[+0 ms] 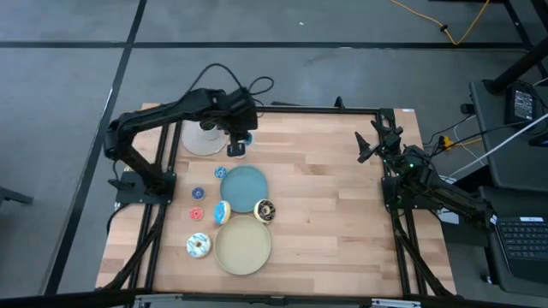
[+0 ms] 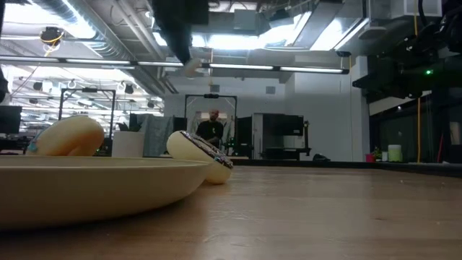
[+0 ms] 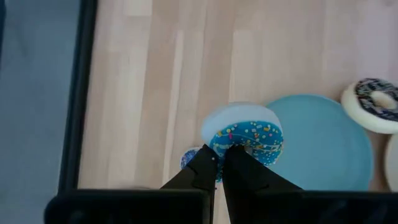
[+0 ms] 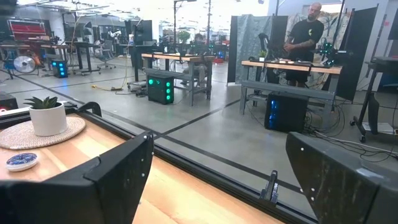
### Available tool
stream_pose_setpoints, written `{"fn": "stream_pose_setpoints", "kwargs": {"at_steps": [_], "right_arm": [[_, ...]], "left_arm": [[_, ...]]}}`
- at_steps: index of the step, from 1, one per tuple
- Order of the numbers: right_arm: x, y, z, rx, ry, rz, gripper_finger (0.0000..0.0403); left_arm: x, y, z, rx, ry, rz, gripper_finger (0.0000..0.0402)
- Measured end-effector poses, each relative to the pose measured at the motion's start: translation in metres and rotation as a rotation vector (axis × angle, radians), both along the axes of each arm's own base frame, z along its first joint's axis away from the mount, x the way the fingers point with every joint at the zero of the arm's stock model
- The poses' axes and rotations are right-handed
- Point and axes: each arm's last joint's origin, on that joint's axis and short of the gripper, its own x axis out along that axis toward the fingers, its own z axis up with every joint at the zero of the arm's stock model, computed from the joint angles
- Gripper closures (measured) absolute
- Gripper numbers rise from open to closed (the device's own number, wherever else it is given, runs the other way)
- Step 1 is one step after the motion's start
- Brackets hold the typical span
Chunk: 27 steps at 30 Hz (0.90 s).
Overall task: Pick & Place donuts
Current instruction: Put the right small light blue donut on the gray plate
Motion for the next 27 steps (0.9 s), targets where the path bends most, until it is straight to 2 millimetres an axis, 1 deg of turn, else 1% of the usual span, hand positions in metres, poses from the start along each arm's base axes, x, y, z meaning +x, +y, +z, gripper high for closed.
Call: {"fn": "stream_pose_setpoints", "kwargs": {"at_steps": [9,14,22,27], "right_arm": [[0.000,0.000,0.000,0.000,0.000,0.000,0.0038],[0.000,0.000,0.000,0.000,0.000,0.000,0.0038],[0.000,0.000,0.000,0.000,0.000,0.000,0.0038],[0.000,0.000,0.000,0.000,0.000,0.000,0.0038]], "left_arm": [[-0.040,-0.030,0.041,0.040,-0.120,-0.038,0.0389],[-0.064,-0.048,0.061,0.045,-0.203,-0.055,0.0389],[-0.095,-0.072,0.078,-0.012,-0.292,-0.052,0.0389],[-0.112,-0.085,0.085,-0.103,-0.334,-0.118,0.0389]]}}
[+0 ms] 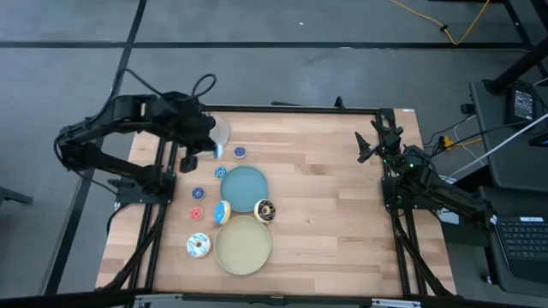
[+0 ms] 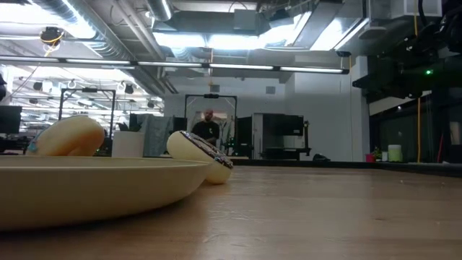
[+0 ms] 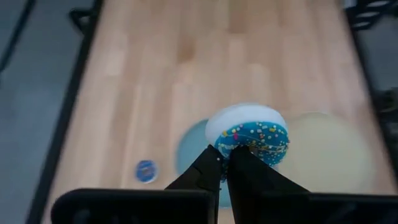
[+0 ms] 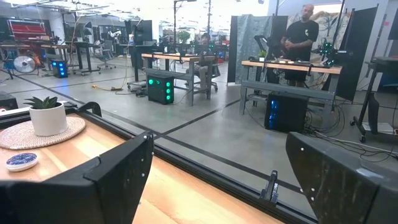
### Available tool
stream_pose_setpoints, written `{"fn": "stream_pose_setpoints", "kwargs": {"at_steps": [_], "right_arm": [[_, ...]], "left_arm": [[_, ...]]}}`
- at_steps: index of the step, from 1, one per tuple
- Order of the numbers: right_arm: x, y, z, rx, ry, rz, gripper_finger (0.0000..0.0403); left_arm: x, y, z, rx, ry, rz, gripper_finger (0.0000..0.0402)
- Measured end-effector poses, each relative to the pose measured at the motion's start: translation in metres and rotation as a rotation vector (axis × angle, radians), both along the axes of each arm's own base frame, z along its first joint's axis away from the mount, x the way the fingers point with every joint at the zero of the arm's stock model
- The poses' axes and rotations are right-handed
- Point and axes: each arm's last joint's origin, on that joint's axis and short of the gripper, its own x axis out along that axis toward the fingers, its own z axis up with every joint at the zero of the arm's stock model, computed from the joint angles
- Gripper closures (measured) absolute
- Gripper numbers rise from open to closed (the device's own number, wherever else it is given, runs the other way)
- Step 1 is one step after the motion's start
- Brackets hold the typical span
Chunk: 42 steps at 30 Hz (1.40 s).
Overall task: Pick & Place donuts
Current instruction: Put the right small light blue donut on the gray plate
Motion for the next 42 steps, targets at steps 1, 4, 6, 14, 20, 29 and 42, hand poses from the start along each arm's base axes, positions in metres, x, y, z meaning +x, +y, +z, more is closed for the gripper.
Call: {"fn": "stream_pose_setpoints", "kwargs": {"at_steps": [1,4,6,14,20,29,42], "right_arm": [[0.000,0.000,0.000,0.000,0.000,0.000,0.0038],[0.000,0.000,0.000,0.000,0.000,0.000,0.0038],[0.000,0.000,0.000,0.000,-0.001,0.000,0.0038],[0.000,0.000,0.000,0.000,0.000,0.000,0.0038],[0.000,0.000,0.000,0.000,-0.001,0.000,0.0038],[0.000,0.000,0.000,0.000,0.000,0.000,0.0038],[0.000,0.000,0.000,0.000,0.000,0.000,0.0038]], "left_arm": [[-0.002,-0.002,0.001,-0.021,-0.011,-0.019,0.0389],[-0.005,-0.006,0.003,-0.073,-0.026,-0.062,0.0389],[-0.004,-0.007,0.003,-0.115,-0.029,-0.089,0.0389],[0.005,-0.010,0.001,-0.296,-0.023,-0.166,0.0389],[0.013,-0.013,0.004,-0.478,-0.057,-0.251,0.0389],[0.021,-0.016,0.018,-0.751,-0.125,-0.283,0.0389],[0.022,-0.018,0.024,-0.934,-0.078,-0.242,0.0389]]}}
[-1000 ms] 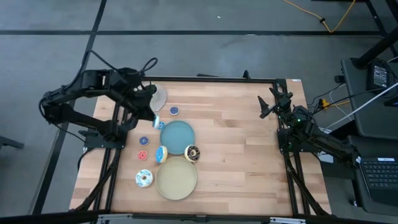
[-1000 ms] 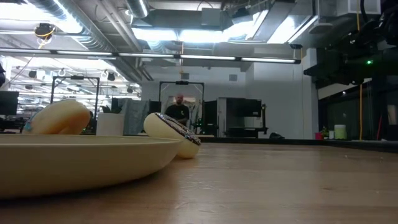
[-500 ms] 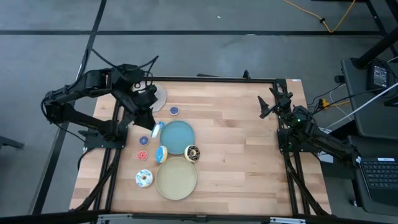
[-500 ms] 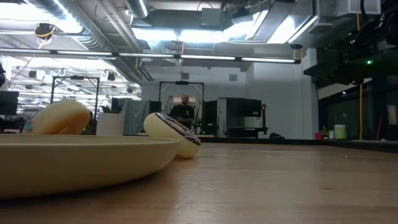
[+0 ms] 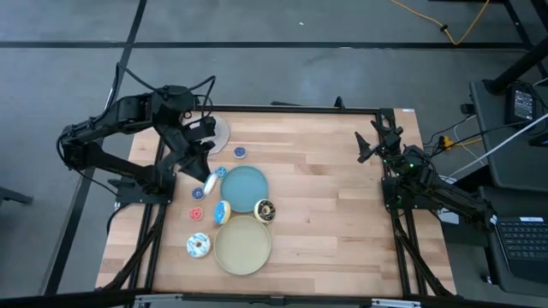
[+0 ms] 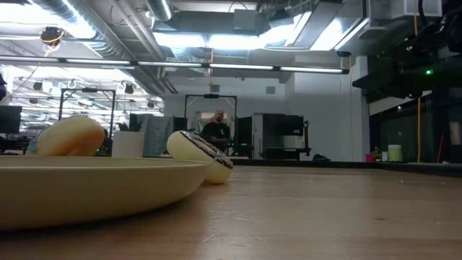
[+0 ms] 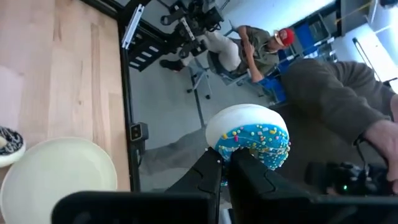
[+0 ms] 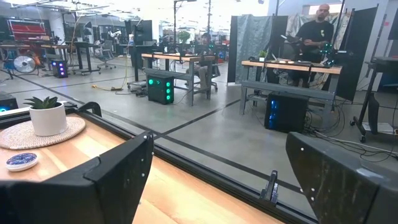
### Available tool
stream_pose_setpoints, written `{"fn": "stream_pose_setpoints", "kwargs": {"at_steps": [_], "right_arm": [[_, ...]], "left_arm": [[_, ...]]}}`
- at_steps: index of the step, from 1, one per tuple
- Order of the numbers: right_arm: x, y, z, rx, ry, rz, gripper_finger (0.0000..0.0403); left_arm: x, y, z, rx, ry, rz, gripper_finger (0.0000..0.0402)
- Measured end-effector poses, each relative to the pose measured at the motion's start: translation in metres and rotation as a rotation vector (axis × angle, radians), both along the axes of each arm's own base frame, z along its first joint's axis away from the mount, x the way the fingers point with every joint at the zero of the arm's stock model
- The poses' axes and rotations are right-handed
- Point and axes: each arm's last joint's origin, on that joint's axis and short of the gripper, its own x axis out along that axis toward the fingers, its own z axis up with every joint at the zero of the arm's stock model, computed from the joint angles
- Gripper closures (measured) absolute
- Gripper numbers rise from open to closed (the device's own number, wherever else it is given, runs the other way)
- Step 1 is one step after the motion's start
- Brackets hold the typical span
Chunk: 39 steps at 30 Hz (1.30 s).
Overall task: Pick & Place donuts
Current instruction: Put the right small light blue donut on the gray plate
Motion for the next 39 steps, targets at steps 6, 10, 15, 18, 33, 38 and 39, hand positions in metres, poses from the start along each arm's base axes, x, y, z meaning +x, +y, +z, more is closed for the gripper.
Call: {"fn": "stream_pose_setpoints", "kwargs": {"at_steps": [6,10,15,18,33,38,39], "right_arm": [[0.000,0.000,0.000,0.000,0.000,0.000,0.0038],[0.000,0.000,0.000,0.000,0.001,0.000,0.0038],[0.000,0.000,0.000,0.000,0.000,0.000,0.0038],[0.000,0.000,0.000,0.000,0.000,0.000,0.0038],[0.000,0.000,0.000,0.000,0.001,0.000,0.0038],[0.000,0.000,0.000,0.000,0.000,0.000,0.0038],[0.000,0.000,0.000,0.000,0.000,0.000,0.0038]], "left_arm": [[0.001,0.002,-0.002,-0.033,0.084,0.101,0.0393],[0.004,0.003,-0.004,-0.076,0.153,0.155,0.0395],[0.001,0.003,-0.010,-0.126,0.277,0.204,0.0396],[-0.002,0.002,-0.014,-0.169,0.375,0.228,0.0397],[-0.025,-0.001,-0.031,-0.209,0.728,0.334,0.0398],[-0.020,0.000,-0.035,-0.069,0.769,0.411,0.0398],[-0.019,-0.001,-0.034,-0.030,0.777,0.424,0.0398]]}}
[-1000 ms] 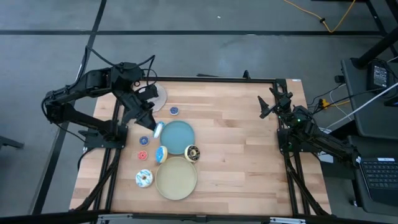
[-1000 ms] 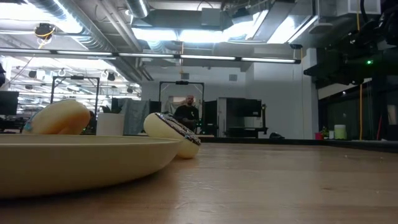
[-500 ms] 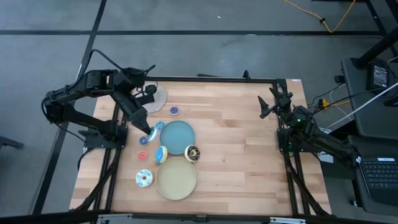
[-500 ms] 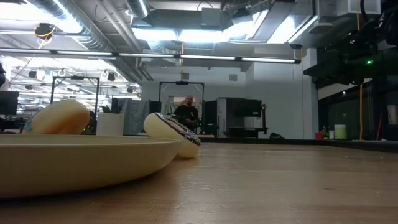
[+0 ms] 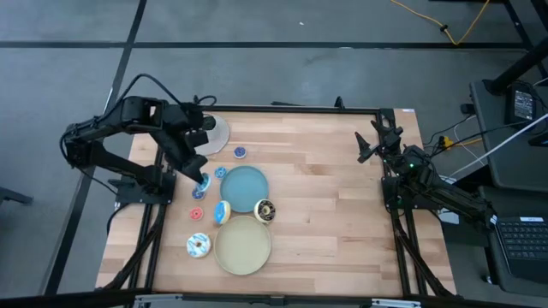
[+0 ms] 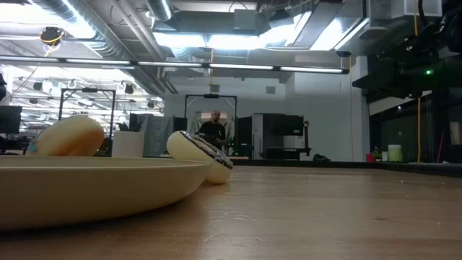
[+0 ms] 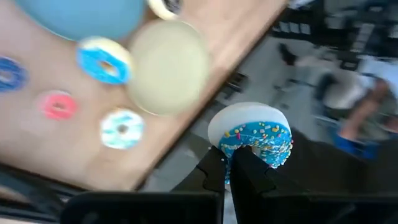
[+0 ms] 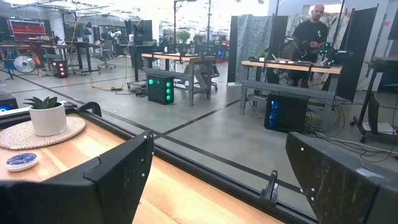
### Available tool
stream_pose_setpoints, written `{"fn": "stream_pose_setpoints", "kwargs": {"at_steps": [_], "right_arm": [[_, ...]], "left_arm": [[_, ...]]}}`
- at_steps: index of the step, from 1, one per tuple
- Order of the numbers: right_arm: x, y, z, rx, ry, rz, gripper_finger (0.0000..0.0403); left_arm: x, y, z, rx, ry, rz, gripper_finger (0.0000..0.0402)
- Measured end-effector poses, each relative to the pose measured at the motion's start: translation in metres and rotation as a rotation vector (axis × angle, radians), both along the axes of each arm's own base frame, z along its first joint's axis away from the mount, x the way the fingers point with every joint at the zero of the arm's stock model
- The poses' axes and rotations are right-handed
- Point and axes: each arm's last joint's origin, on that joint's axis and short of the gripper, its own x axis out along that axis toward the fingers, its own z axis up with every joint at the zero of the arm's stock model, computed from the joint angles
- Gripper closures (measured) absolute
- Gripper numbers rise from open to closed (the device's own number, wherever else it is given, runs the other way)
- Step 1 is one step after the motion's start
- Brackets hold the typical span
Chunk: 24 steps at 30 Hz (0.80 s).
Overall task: Pick & Place donuts
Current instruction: Put the right small light blue donut on the gray plate
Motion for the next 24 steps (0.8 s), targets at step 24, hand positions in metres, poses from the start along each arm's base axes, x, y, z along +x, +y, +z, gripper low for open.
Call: {"fn": "stream_pose_setpoints", "kwargs": {"at_steps": [24], "right_arm": [[0.000,0.000,0.000,0.000,0.000,0.000,0.0038]], "left_arm": [[0.079,-0.013,0.019,0.488,0.042,-0.029,0.0398]]}}
